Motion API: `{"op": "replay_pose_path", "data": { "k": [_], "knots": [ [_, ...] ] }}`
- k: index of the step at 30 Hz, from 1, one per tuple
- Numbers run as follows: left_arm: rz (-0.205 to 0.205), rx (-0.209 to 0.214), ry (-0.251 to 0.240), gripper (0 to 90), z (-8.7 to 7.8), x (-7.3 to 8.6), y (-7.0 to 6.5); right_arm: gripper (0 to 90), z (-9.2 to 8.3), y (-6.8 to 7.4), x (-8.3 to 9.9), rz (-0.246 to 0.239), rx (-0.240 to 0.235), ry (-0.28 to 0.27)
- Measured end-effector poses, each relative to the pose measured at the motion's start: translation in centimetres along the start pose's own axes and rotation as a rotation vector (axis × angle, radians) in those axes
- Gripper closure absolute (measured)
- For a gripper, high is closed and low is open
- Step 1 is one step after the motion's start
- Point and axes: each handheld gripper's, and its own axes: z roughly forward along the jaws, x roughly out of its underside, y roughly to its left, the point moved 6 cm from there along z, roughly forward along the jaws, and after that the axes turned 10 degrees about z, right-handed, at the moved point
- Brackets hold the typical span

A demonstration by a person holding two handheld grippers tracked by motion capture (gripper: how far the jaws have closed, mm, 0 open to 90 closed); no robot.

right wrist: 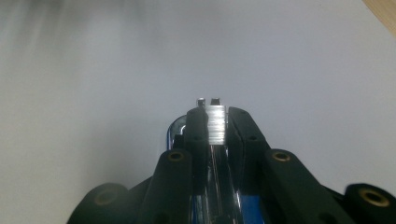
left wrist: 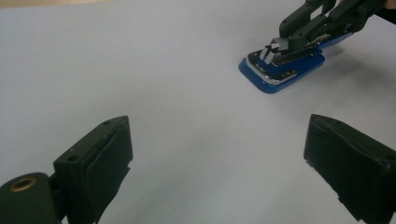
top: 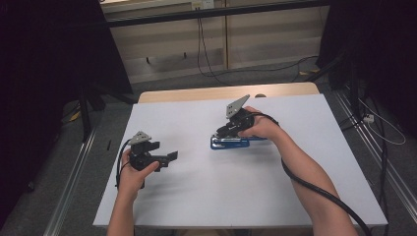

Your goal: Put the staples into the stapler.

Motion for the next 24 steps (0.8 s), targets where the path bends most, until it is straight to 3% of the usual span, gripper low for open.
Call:
{"op": "replay_pose_path", "data": {
  "k": [24],
  "knots": [
    [-0.002, 0.001, 0.008, 8.1, 0.21, 0.15, 0.02, 79.2, 0.61, -0.01, 0.1, -0.008, -0.013, 0.014]
  ]
}}
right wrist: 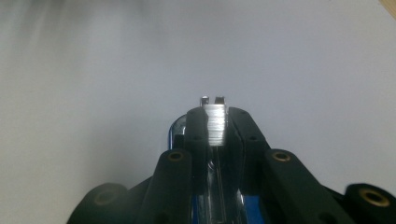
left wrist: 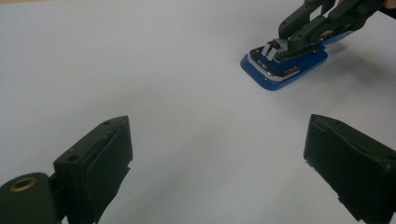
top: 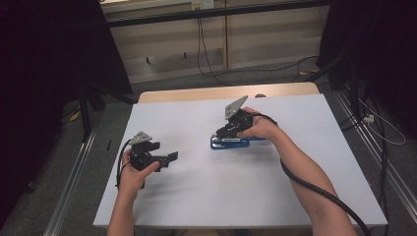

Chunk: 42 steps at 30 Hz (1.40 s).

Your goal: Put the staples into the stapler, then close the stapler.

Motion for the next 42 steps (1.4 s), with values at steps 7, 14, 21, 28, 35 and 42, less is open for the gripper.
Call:
{"op": "replay_pose_path", "data": {
  "k": [7, 14, 21, 28, 35, 42],
  "knots": [
    [0.001, 0.0, 0.003, 8.1, 0.0, 0.0, 0.0, 73.7, 0.3, 0.1, -0.2, 0.015, 0.01, -0.002],
    [0.001, 0.003, -0.005, 8.1, 0.0, -0.1, 0.0, 56.0, -0.8, -0.2, -0.1, 0.088, 0.071, -0.068],
    [0.013, 0.013, -0.004, 8.1, 0.3, -0.2, -0.4, 45.3, -3.0, -0.2, 0.6, 0.187, 0.165, -0.12],
    [0.018, 0.014, 0.003, 8.1, 0.4, -0.2, -0.7, 29.4, -4.4, 0.3, 2.2, 0.23, 0.26, -0.125],
    [0.024, 0.007, 0.01, 8.1, 0.2, -0.1, -0.8, 21.2, -6.2, 1.7, 3.4, 0.273, 0.323, -0.144],
    [0.042, 0.009, 0.0, 8.1, 0.4, -0.4, -1.2, 17.0, -8.6, 3.4, 5.5, 0.348, 0.418, -0.19]
  ]
}}
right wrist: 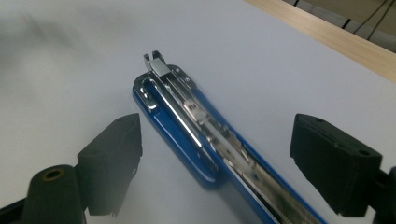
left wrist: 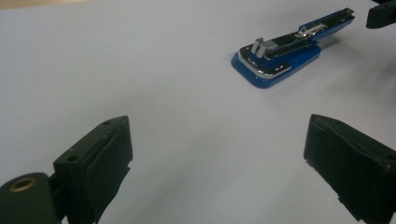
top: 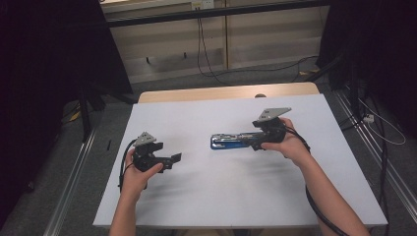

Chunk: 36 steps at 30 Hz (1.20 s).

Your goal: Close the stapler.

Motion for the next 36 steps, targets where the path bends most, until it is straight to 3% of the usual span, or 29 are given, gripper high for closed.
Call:
{"op": "replay_pose_path", "data": {
  "k": [5, 11, 16, 21, 24, 28, 36],
  "knots": [
    [0.007, 0.007, 0.009, 8.1, 0.3, 0.0, -0.2, 16.6, -1.7, -0.5, 1.6, 0.035, 0.042, -0.015],
    [0.013, 0.014, 0.007, 8.1, 0.7, -0.1, -0.6, 16.7, -3.2, -1.2, 2.5, 0.044, 0.098, -0.035],
    [0.013, 0.032, -0.007, 8.3, 1.3, -0.6, -0.9, 17.0, -4.2, -2.1, 3.1, 0.093, 0.156, -0.065],
    [0.0, 0.034, -0.028, 9.3, 1.9, -1.1, -1.1, 17.7, -5.0, -2.8, 4.3, 0.105, 0.216, -0.04],
    [-0.004, 0.027, -0.03, 9.9, 2.4, -1.2, -1.2, 19.8, -5.3, -3.0, 4.8, 0.126, 0.226, -0.046],
    [-0.02, 0.019, -0.043, 12.8, 3.0, -1.4, -1.2, 28.0, -5.6, -3.3, 5.2, 0.168, 0.238, -0.043],
    [-0.026, 0.003, -0.043, 24.7, 4.0, -1.4, -1.2, 55.8, -6.1, -3.9, 5.5, 0.168, 0.279, -0.049]
  ]
}}
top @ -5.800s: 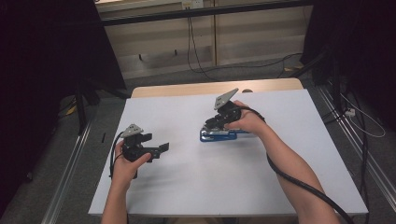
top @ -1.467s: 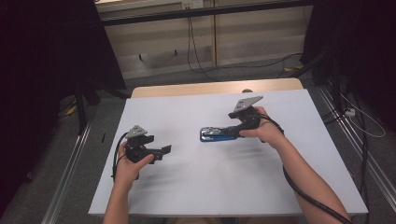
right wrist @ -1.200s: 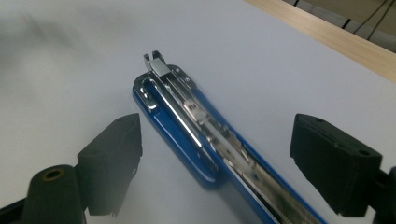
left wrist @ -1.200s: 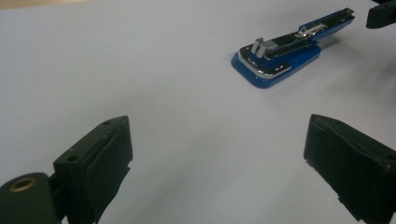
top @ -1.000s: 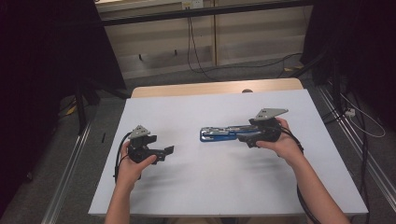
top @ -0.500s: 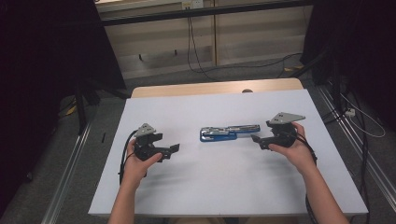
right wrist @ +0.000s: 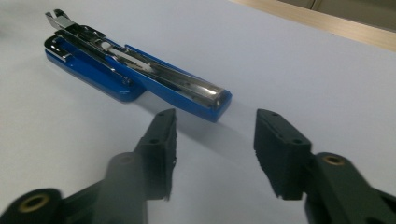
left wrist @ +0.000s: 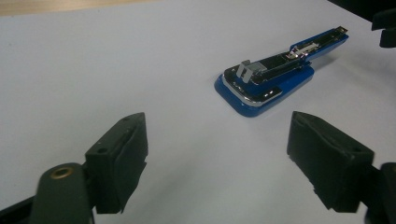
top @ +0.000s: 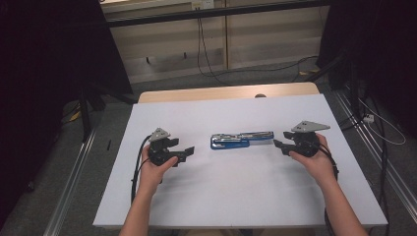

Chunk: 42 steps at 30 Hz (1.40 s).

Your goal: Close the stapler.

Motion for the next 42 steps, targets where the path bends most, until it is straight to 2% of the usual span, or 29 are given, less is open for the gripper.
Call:
{"op": "replay_pose_path", "data": {
  "k": [3, 8, 16, 22, 25, 30, 34, 42],
  "knots": [
    [0.008, -0.01, 0.002, 32.2, 0.4, 0.0, -0.1, 67.4, 0.0, -0.5, 0.3, 0.003, 0.027, 0.021],
    [0.018, -0.005, 0.031, 37.0, 1.2, 0.0, -0.5, 79.9, 0.4, -0.9, 0.7, 0.026, 0.036, 0.033],
    [0.071, 0.018, 0.051, 57.9, 2.6, -0.2, -1.4, 90.0, 1.4, -1.1, 1.4, 0.01, 0.031, 0.083],
    [0.083, 0.031, 0.039, 75.3, 3.4, -0.5, -2.0, 90.0, 2.1, -1.1, 1.7, 0.013, 0.027, 0.103],
    [0.079, 0.037, 0.035, 79.5, 3.6, -0.6, -2.3, 90.0, 2.5, -0.9, 1.8, -0.001, 0.02, 0.109],
    [0.1, 0.047, 0.041, 90.0, 4.0, -0.7, -2.5, 90.0, 3.1, -0.3, 1.6, -0.021, 0.014, 0.125],
    [0.127, 0.063, 0.056, 90.0, 4.5, -0.9, -3.1, 90.0, 3.6, -0.2, 1.6, -0.035, 0.021, 0.139],
    [0.155, 0.076, 0.051, 90.0, 5.7, -1.2, -3.6, 90.0, 4.1, -0.1, 1.3, -0.045, 0.021, 0.138]
  ]
}}
